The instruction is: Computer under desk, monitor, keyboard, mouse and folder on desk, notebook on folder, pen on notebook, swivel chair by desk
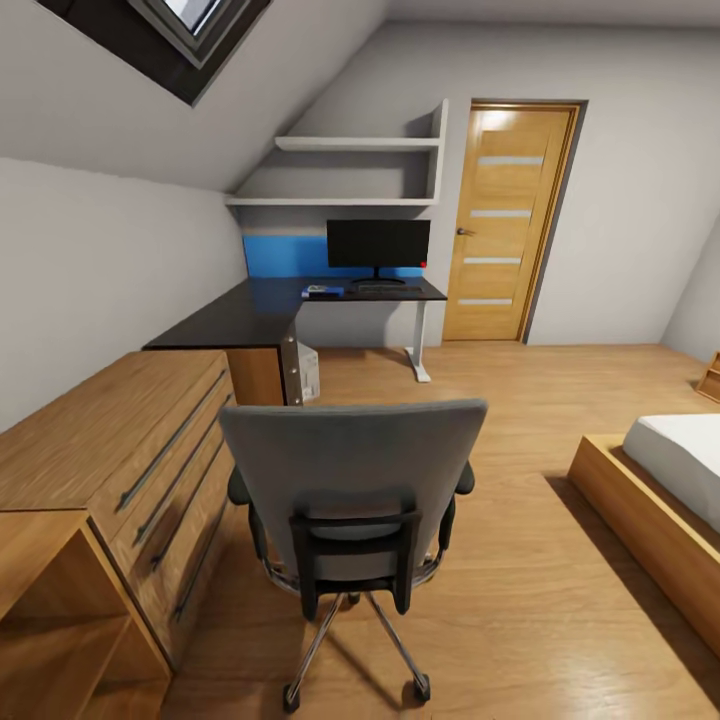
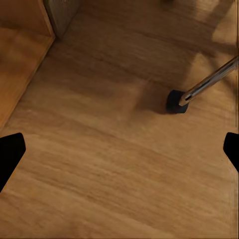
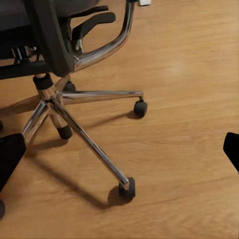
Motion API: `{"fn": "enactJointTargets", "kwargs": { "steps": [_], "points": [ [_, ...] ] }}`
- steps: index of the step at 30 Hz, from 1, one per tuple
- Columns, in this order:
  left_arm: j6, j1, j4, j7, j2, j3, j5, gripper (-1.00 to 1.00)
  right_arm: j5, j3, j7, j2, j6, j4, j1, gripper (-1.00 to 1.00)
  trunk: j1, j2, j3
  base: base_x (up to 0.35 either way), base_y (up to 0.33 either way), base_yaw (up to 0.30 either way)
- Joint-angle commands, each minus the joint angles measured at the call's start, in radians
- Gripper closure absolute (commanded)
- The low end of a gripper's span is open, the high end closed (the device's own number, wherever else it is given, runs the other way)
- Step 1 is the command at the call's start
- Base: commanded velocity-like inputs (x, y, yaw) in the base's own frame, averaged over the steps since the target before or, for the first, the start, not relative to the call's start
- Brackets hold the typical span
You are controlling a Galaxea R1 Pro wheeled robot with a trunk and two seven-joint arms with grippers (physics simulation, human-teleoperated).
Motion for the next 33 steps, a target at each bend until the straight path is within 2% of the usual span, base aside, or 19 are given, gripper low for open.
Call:
{"fn": "enactJointTargets", "kwargs": {
  "steps": [1, 2, 6, 8, 11, 16, 23, 28, 29, 33],
  "points": [
    [0.024, -0.004, -0.041, 0.025, 0.014, -0.008, 0.006, -1.0, -0.004, 0.008, -0.011, -0.002, 0.016, -0.013, -0.007, -1.0, 0.004, -0.008, -0.004, 0.0, 0.0, 0.0],
    [0.083, -0.008, -0.122, 0.051, 0.043, -0.008, 0.005, -1.0, -0.004, 0.007, -0.018, -0.003, 0.063, -0.034, -0.023, -1.0, 0.008, -0.015, -0.007, 0.0, 0.0, 0.0],
    [0.203, -0.012, -0.286, 0.09, 0.103, -0.005, 0.004, -1.0, -0.005, 0.006, -0.031, -0.004, 0.181, -0.056, -0.071, -1.0, 0.023, -0.043, -0.02, 0.0, 0.0, 0.0],
    [0.256, -0.013, -0.357, 0.107, 0.127, 0.0, 0.004, -1.0, -0.005, 0.006, -0.034, -0.004, 0.248, -0.062, -0.094, -1.0, 0.031, -0.057, -0.026, 0.0, 0.0, 0.0],
    [0.311, -0.014, -0.431, 0.129, 0.148, 0.018, 0.004, -1.0, -0.005, 0.006, -0.037, -0.003, 0.341, -0.068, -0.121, -1.0, 0.042, -0.078, -0.036, 0.0, 0.0, 0.0],
    [0.353, -0.015, -0.484, 0.147, 0.162, 0.042, 0.003, -1.0, -0.003, 0.006, -0.039, 0.0, 0.438, -0.087, -0.142, -1.0, 0.061, -0.113, -0.051, 0.0, 0.0, 0.0],
    [0.371, -0.015, -0.508, 0.155, 0.166, 0.053, 0.001, -1.0, 0.003, 0.006, -0.04, 0.01, 0.491, -0.126, -0.151, -1.0, 0.088, -0.162, -0.073, 0.0, 0.0, 0.0],
    [0.375, -0.015, -0.521, 0.156, 0.161, 0.055, -0.022, -1.0, 0.004, 0.006, -0.042, 0.014, 0.539, -0.164, -0.156, -1.0, 0.107, -0.197, -0.089, 0.0, 0.0, 0.0],
    [0.399, -0.015, -0.564, 0.166, 0.157, 0.058, -0.05, -1.0, 0.007, 0.006, -0.044, 0.013, 0.582, -0.215, -0.16, -1.0, 0.111, -0.204, -0.092, 0.0, 0.0, 0.0],
    [0.524, -0.015, -0.683, 0.228, 0.152, 0.093, -0.082, -1.0, 0.028, 0.004, -0.066, 0.005, 0.674, -0.339, -0.166, -1.0, 0.126, -0.232, -0.105, 0.0, 0.0, 0.0]
  ]
}}
